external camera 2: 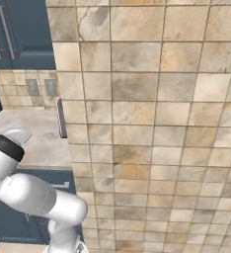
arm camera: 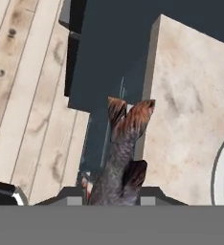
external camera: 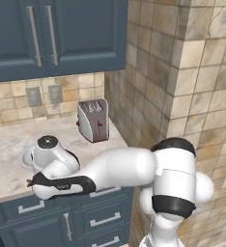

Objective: Take the fish from the oven and place it on the plate on the counter.

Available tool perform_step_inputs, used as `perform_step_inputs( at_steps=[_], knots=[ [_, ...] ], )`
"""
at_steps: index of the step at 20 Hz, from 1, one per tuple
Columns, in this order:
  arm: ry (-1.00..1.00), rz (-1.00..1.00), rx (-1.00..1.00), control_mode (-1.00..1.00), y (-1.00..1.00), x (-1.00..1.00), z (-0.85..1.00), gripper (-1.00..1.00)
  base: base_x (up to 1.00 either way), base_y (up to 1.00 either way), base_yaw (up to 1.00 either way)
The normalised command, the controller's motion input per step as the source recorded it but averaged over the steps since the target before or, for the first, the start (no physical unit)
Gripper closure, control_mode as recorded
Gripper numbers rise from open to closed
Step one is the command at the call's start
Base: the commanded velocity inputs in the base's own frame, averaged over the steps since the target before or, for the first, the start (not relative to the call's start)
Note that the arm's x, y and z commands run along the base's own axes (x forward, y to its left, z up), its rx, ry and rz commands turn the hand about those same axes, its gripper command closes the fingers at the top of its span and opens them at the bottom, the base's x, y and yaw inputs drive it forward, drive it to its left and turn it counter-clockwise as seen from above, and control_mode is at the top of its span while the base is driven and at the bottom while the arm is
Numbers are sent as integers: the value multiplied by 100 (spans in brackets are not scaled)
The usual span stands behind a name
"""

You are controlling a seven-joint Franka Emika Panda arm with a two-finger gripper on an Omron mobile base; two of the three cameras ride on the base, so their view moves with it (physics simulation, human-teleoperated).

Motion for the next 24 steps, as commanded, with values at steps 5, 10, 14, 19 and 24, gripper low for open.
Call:
perform_step_inputs(
  at_steps=[5, 10, 14, 19, 24],
  knots=[
    [-14, -32, -17, -100, 26, 100, 0, 100, 0, 0, 0],
    [-7, -33, -10, -100, 29, 100, 12, 100, 0, 0, 0],
    [0, -30, 0, -100, 49, 89, 35, 100, 0, 0, 0],
    [7, -28, 1, -100, 27, 87, 21, 100, 0, 0, 0],
    [14, -16, 12, -100, 1, 56, -17, 100, 0, 0, 0]
  ],
)
